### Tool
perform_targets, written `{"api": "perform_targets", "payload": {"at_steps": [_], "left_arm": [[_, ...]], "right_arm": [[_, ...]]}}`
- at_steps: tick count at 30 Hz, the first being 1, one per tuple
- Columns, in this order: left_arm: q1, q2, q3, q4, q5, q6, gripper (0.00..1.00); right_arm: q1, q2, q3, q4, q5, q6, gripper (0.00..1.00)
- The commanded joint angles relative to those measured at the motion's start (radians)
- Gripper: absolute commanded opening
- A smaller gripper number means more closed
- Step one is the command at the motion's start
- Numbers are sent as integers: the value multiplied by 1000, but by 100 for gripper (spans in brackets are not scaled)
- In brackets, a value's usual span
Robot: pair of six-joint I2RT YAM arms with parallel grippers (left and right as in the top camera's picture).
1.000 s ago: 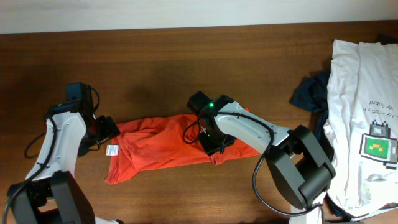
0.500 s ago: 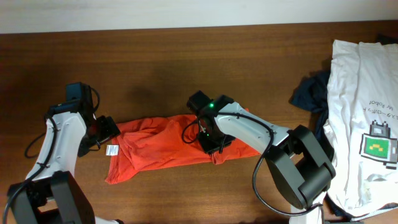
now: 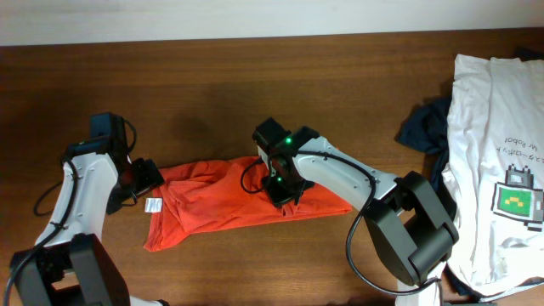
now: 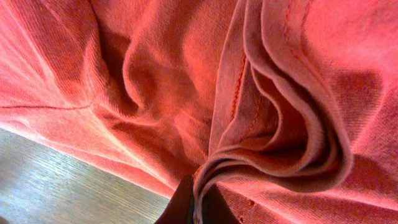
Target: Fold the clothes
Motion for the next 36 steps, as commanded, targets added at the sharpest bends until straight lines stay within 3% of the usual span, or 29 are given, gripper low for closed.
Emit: {"api": "perform_targets", "payload": {"at_steps": [1, 2, 3, 8, 10, 13, 16, 17, 21, 24, 25, 26, 27, 28, 31, 32, 34, 36], "left_arm": [[2, -11, 16, -1, 10, 8, 87], [2, -11, 16, -1, 10, 8, 87], [2, -11, 16, -1, 10, 8, 87], [2, -11, 16, -9, 10, 8, 87], [2, -11, 16, -19, 27, 27, 99], [2, 3, 16, -12, 228, 280, 99], [2, 57, 14, -11, 339, 432, 99], [1, 84, 12, -11, 386, 499, 99], [1, 205, -1, -7, 399, 556, 99], [-5, 274, -22, -3, 496, 597, 98], [-10, 286, -32, -1, 496, 598, 94], [-13, 294, -38, -1, 496, 597, 77], [-14, 294, -42, -2, 496, 597, 54], [-14, 294, -42, -2, 496, 597, 41], [-14, 294, -42, -2, 480, 596, 28], [-14, 294, -42, -2, 459, 584, 18], [-12, 294, -32, -4, 377, 528, 7], [15, 294, 27, -35, 272, 452, 2]], "right_arm": [[1, -8, 17, -46, -42, -11, 17], [1, -8, 14, -84, -61, -11, 31], [1, -8, 11, -98, -61, -11, 36], [-5, -10, 62, -153, -61, -56, 37], [-36, -29, 198, -289, 3, -72, 37], [-138, -72, 356, -438, 70, -19, 43], [-262, -81, 360, -536, 62, -7, 60], [-295, -81, 357, -560, 60, -8, 61], [-372, -81, 357, -566, 61, -12, 61], [-373, -81, 357, -544, 64, -17, 63], [-373, -80, 357, -544, 64, -20, 62], [-373, -80, 357, -542, 64, -24, 63], [-373, -80, 357, -541, 64, -27, 63], [-373, -80, 357, -541, 64, -27, 63], [-373, -80, 357, -541, 64, -27, 63], [-373, -80, 357, -541, 64, -27, 63], [-373, -80, 357, -541, 64, -27, 63], [-380, -80, 358, -541, 102, -27, 63]]}}
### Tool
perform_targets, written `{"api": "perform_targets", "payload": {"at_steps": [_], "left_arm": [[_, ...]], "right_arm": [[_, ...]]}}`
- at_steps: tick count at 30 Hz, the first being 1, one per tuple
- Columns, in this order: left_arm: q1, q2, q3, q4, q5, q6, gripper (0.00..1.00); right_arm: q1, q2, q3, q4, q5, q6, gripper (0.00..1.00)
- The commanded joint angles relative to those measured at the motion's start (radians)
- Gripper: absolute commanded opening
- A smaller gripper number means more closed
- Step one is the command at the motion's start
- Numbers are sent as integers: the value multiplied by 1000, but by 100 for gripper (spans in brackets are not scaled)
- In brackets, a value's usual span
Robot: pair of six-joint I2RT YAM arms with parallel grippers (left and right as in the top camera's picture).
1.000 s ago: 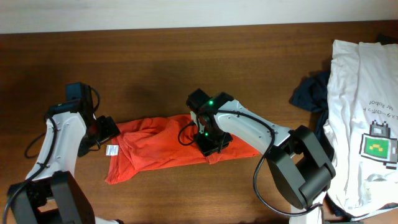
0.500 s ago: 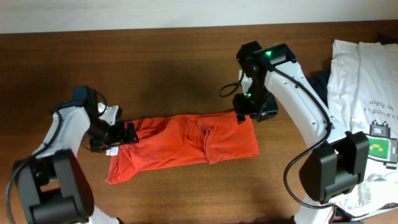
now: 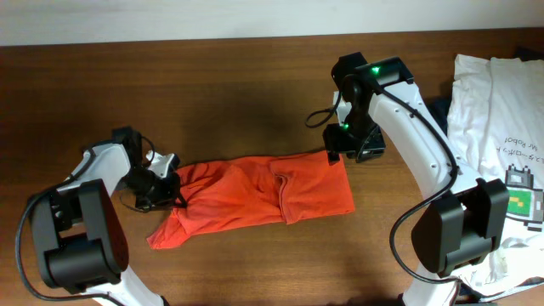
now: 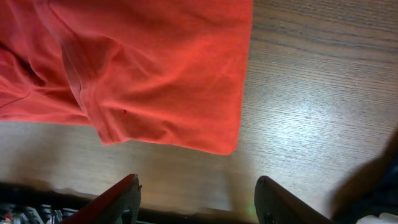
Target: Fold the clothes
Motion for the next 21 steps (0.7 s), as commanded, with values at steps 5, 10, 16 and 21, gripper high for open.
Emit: {"api": "perform_targets", "payload": {"at_steps": [5, 10, 16, 21], "left_arm": [[219, 31, 418, -278, -426, -208, 4], [192, 31, 703, -570, -267, -253, 3], [-270, 34, 703, -604, -238, -275, 8], [-443, 106, 698, -589, -238, -293, 9]], "right_arm": [[-154, -9, 4, -2, 62, -45, 63], [-179, -9, 4, -4, 62, -68, 63], [-179, -9, 4, -4, 62, -68, 63], [-179, -9, 4, -5, 62, -71, 63]]}}
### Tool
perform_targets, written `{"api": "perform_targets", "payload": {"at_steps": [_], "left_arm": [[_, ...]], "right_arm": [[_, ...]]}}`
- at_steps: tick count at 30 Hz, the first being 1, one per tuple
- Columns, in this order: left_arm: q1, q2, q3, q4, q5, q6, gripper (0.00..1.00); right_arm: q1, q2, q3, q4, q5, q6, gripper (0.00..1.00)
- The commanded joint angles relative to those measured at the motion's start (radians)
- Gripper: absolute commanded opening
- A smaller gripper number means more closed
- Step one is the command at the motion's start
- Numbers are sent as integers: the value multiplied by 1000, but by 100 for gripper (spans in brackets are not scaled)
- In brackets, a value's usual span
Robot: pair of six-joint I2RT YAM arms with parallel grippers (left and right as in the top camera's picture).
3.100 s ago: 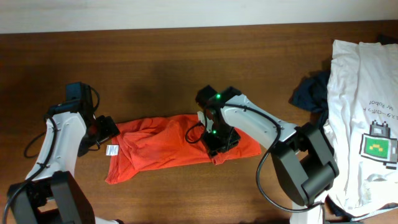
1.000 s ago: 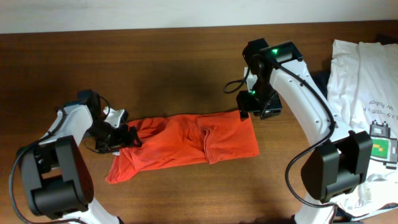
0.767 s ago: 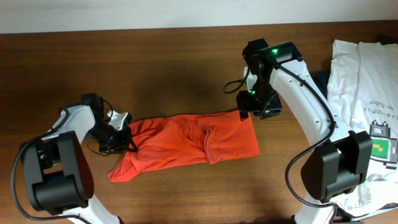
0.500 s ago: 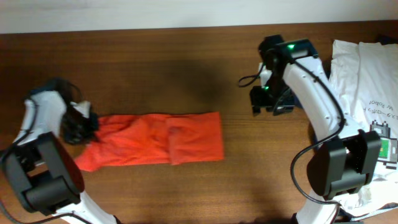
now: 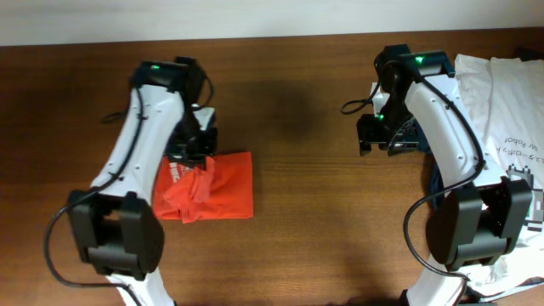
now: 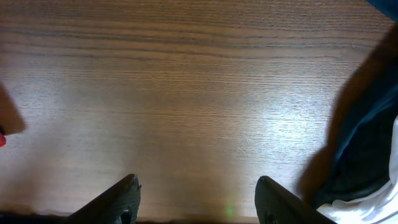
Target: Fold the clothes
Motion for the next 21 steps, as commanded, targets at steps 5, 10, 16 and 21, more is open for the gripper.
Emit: {"api": "perform_targets", "payload": {"at_steps": [5, 10, 16, 21], "left_arm": [[-108, 84, 2, -11, 14, -35, 10], [-115, 84, 1, -101, -21, -35, 10], [-116, 84, -70, -49, -20, -36, 22], [-80, 83, -31, 218, 435, 111, 59]], "right_arm": [[5, -9, 4, -2, 9, -7, 63], [5, -9, 4, -5, 9, -8, 63], [5, -9, 4, -5, 9, -7, 63], [5, -9, 4, -5, 8, -7, 64]]}}
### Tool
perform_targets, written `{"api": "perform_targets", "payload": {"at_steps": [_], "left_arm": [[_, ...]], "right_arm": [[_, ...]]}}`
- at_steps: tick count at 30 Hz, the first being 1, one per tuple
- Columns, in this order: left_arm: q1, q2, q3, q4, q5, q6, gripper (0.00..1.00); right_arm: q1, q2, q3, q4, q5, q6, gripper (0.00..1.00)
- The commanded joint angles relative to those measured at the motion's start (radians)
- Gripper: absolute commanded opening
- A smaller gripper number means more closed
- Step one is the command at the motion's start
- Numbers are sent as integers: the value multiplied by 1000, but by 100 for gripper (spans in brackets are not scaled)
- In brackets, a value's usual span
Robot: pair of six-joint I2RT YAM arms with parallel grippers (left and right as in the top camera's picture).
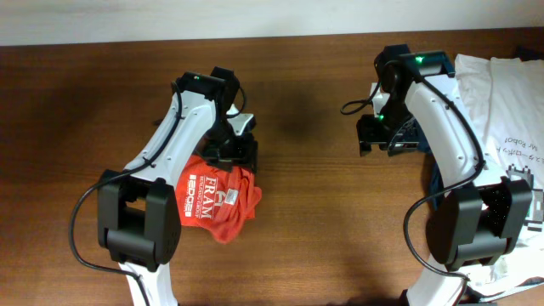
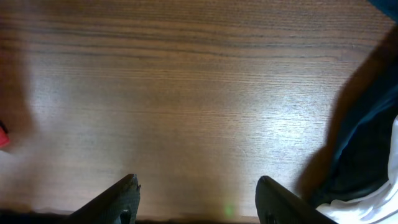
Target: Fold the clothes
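Observation:
A red shirt (image 1: 217, 197) lies folded into a small bundle left of the table's middle, white "FRAM" print facing up. My left gripper (image 1: 237, 151) sits at the bundle's upper right edge, touching the cloth; its jaws are hidden under the wrist. My right gripper (image 1: 372, 141) hovers far to the right over bare wood. In the right wrist view the right gripper (image 2: 198, 186) is open with nothing between its fingers (image 2: 124, 198), and a sliver of the red shirt (image 2: 3, 138) shows at the left edge.
A dark blue garment (image 1: 422, 127) lies just right of my right gripper, also seen as the dark blue garment (image 2: 367, 143) in the wrist view. A white printed T-shirt (image 1: 493, 102) covers the table's right end. Bare wooden table (image 1: 314, 229) lies between the arms.
My left gripper has moved right, from the bundle's upper left to its upper right. The red bundle now shows its white print and sits slightly lower and more to the right. The right arm has not moved.
The red shirt lay spread as a long strip, my right gripper pinching a fold at its middle and the left at its left end. Then the right gripper was open off the strip's right end. Then the shirt was a small folded bundle under the left arm, now print up.

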Motion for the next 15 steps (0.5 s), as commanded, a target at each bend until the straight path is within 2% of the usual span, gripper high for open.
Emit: {"api": "perform_targets", "payload": {"at_steps": [1, 4, 5, 7, 8, 11, 13, 15], "left_arm": [[75, 2, 80, 20, 207, 77, 59], [228, -29, 133, -45, 77, 76, 59], [279, -30, 133, -55, 52, 76, 59], [359, -29, 117, -30, 44, 76, 64], [391, -27, 115, -23, 7, 76, 70], [454, -27, 115, 0, -13, 75, 72], [488, -26, 115, 22, -14, 76, 77], [492, -26, 115, 34, -14, 76, 79]], "right_arm": [[5, -9, 4, -1, -3, -5, 65], [36, -9, 4, 5, -296, -240, 65], [89, -8, 4, 27, -337, -259, 68], [180, 0, 4, 83, -344, -258, 74], [238, 9, 4, 123, -344, -257, 78], [408, 76, 4, 292, -340, -184, 80], [490, 147, 4, 411, -344, -125, 82], [552, 184, 4, 483, -358, -125, 83]]}}
